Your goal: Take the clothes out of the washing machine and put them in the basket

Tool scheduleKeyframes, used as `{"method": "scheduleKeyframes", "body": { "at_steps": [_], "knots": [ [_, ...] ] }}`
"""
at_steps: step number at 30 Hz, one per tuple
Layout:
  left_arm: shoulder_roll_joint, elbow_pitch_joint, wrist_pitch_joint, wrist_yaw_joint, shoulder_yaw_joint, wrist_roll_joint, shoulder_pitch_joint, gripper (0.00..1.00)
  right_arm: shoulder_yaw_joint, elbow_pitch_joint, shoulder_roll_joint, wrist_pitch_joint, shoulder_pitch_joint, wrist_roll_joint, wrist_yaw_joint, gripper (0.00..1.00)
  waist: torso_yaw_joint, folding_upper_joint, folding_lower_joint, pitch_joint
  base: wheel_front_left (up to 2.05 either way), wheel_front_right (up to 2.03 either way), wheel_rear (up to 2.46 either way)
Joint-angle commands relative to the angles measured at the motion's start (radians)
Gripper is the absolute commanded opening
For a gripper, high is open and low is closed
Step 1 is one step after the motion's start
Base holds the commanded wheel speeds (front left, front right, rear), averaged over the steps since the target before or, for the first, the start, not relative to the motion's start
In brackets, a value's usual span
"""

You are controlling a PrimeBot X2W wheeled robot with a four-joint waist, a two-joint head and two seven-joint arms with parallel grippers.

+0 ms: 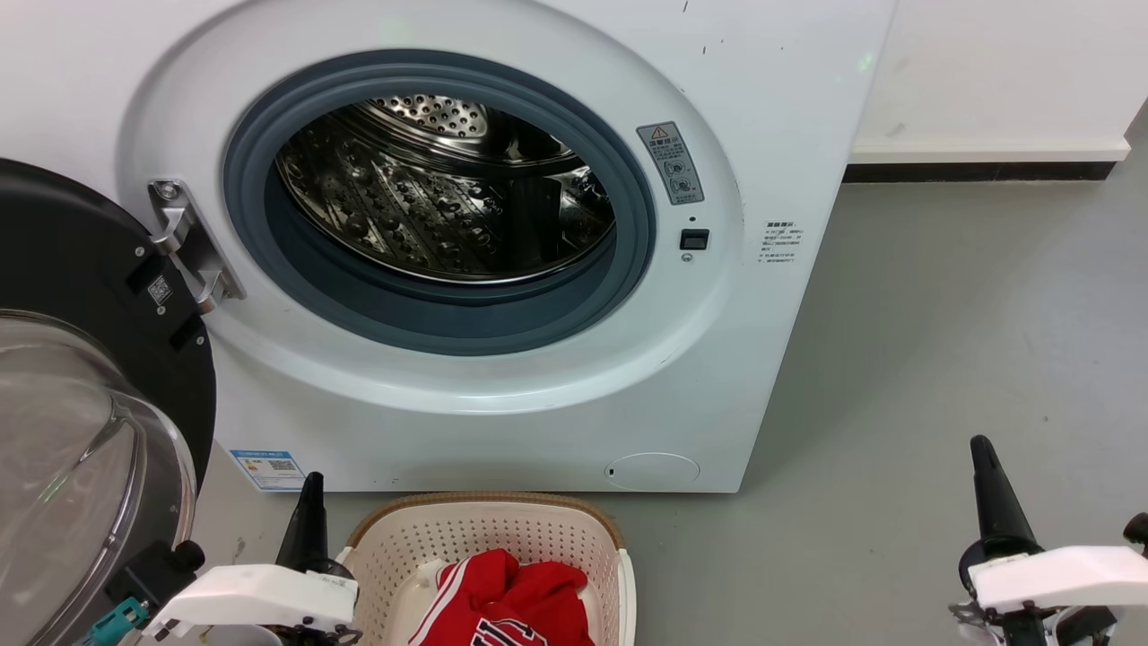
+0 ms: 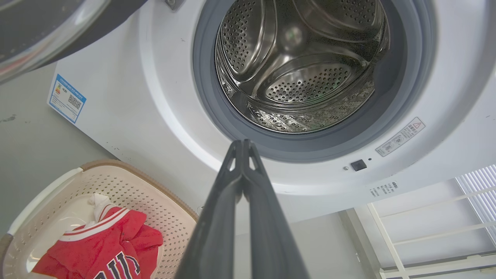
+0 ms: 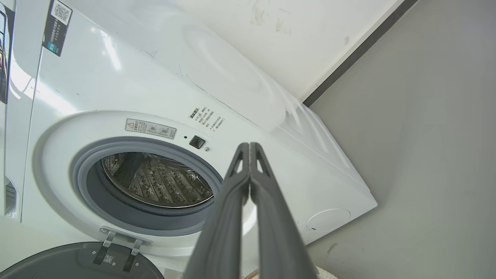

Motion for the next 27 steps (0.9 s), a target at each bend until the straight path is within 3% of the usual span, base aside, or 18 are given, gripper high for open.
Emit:
{"method": "scheduleKeyframes", "body": {
  "at_steps": [1, 27],
  "knots": [
    [0.001, -0.007, 0.005, -0.007, 0.004, -0.024, -0.022, 0.0, -0.001, -0.005, -0.004, 0.006, -0.026, 0.026, 0.0, 0.0, 0.0, -0.0001, 0.0, 0.0, 0.0, 0.0, 0.0],
    [0.0, 0.009, 0.075, -0.038, 0.025, -0.318, -0.053, 0.0, -0.002, 0.029, -0.005, 0.076, -0.06, 0.313, 0.0, 0.0, 0.004, -0.0001, 0.0, -0.005, 0.0, 0.0, 0.0]
  ]
}}
